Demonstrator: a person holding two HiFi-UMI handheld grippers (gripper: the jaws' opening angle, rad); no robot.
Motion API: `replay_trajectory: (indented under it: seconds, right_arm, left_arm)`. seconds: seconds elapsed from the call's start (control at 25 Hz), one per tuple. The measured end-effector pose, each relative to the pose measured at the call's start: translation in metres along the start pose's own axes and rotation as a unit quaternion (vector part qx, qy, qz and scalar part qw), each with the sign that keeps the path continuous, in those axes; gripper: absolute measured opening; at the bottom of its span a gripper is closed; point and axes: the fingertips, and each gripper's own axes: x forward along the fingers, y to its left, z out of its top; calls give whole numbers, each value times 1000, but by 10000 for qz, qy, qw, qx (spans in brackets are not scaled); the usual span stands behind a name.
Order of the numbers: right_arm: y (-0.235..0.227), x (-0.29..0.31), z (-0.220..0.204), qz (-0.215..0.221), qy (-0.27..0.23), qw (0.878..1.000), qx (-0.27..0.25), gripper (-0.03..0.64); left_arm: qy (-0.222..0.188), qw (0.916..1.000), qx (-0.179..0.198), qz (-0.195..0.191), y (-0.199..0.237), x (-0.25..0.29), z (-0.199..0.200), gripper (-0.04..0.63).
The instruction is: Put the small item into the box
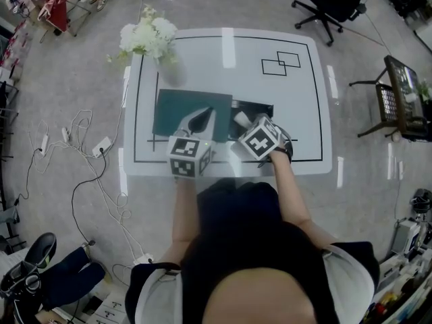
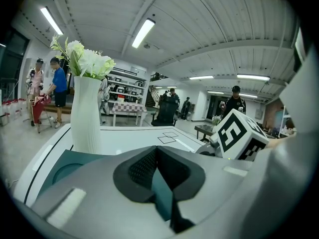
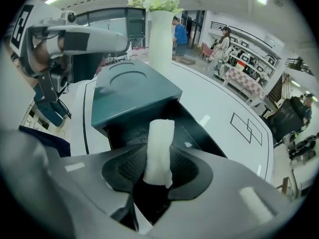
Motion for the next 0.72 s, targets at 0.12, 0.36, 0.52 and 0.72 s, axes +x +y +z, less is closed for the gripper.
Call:
replay_trajectory:
  seconds: [0.12,0.36,0.52,0.72]
  right_arm:
    - [0,0,0,-7,-16,10000,22,140]
    - [-2,-1,1,-55,-84,9999,58,155]
    - [-5,-2,0,-94,-108,9999,97,183]
    - [-7,-5,-1,-118,-214,9995,190,202]
  left_arm:
    - [0,10000,15,6,0,-1,0,9]
    - [-7,10000,23,6,0,-4,-1,9]
    - [-7,10000,48,-2,-1,-5,0,9]
    - [-18,10000,76,23,-1,-6,2,9]
